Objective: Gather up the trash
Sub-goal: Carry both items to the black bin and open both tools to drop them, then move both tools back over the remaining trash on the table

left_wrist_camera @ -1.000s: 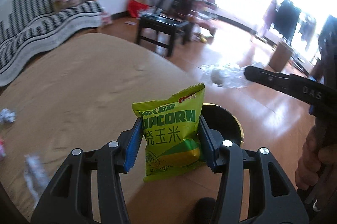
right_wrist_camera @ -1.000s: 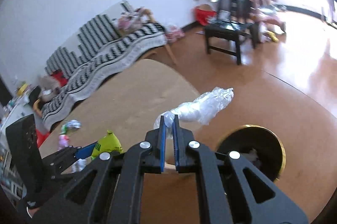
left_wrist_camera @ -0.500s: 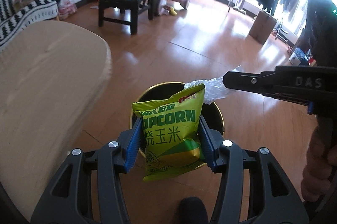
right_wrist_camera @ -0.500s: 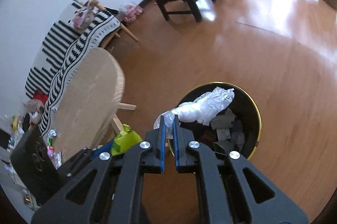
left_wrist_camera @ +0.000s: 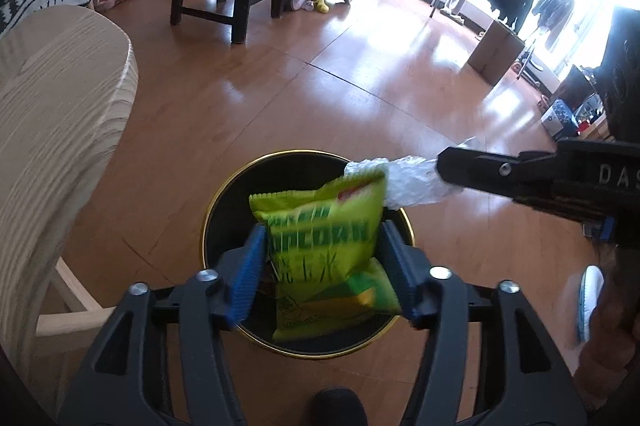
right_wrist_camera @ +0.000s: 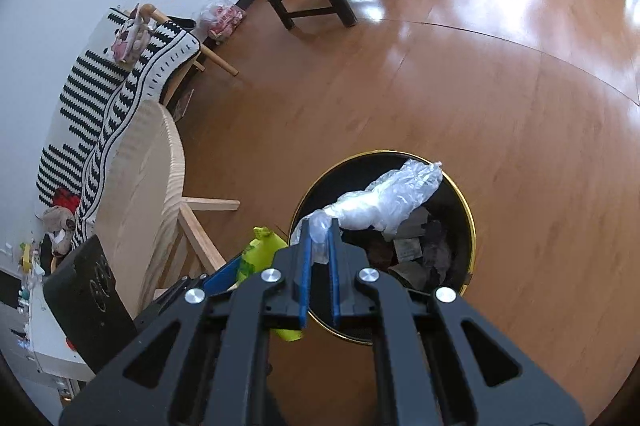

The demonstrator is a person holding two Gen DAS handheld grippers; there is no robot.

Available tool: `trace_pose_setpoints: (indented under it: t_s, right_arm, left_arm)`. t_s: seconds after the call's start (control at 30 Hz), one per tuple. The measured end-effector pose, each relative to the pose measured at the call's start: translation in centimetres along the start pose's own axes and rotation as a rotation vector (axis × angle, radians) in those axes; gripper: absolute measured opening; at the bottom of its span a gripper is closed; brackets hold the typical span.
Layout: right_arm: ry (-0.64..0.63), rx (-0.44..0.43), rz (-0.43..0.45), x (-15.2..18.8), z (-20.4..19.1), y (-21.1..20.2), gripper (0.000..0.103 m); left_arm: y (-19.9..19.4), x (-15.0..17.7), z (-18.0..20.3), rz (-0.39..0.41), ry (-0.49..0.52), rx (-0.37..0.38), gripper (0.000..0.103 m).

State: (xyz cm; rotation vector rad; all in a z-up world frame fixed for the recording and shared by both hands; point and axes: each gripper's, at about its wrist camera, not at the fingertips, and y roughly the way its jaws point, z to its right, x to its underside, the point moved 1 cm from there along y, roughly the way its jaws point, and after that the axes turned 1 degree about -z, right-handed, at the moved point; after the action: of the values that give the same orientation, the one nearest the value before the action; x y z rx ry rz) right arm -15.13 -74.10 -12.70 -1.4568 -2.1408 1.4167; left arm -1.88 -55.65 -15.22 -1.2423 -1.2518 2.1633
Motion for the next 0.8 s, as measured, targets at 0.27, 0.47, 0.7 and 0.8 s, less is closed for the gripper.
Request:
trace_pose_setpoints:
  t_s: [0.27, 0.47, 0.7, 0.8]
  right_arm:
    - [0.018, -0.021, 0.054, 0.0, -0.1, -1.2, 0.082]
    - [-0.005, -0.030, 0.063, 0.0, -1.5, -1.3, 0.082]
    - [-0.088, -0.006, 0.106, 0.3, -4.9, -2.4, 0.082]
    - [-0.133, -0.004, 0.124, 0.8, -7.5, -2.8, 0.082]
  left_arm:
    - [-0.7, -0.2, -0.3, 0.016, -0.014, -0.024, 0.084]
    - [-2.9, 0.1, -0.6, 0.039, -0.005, -0.029, 0.087]
    - [-8.0, 1.2, -1.8, 0.099, 0.008, -0.049, 0.090]
    - [-11.1, 1.9, -3.1, 0.136, -0.002, -0.067, 0.091]
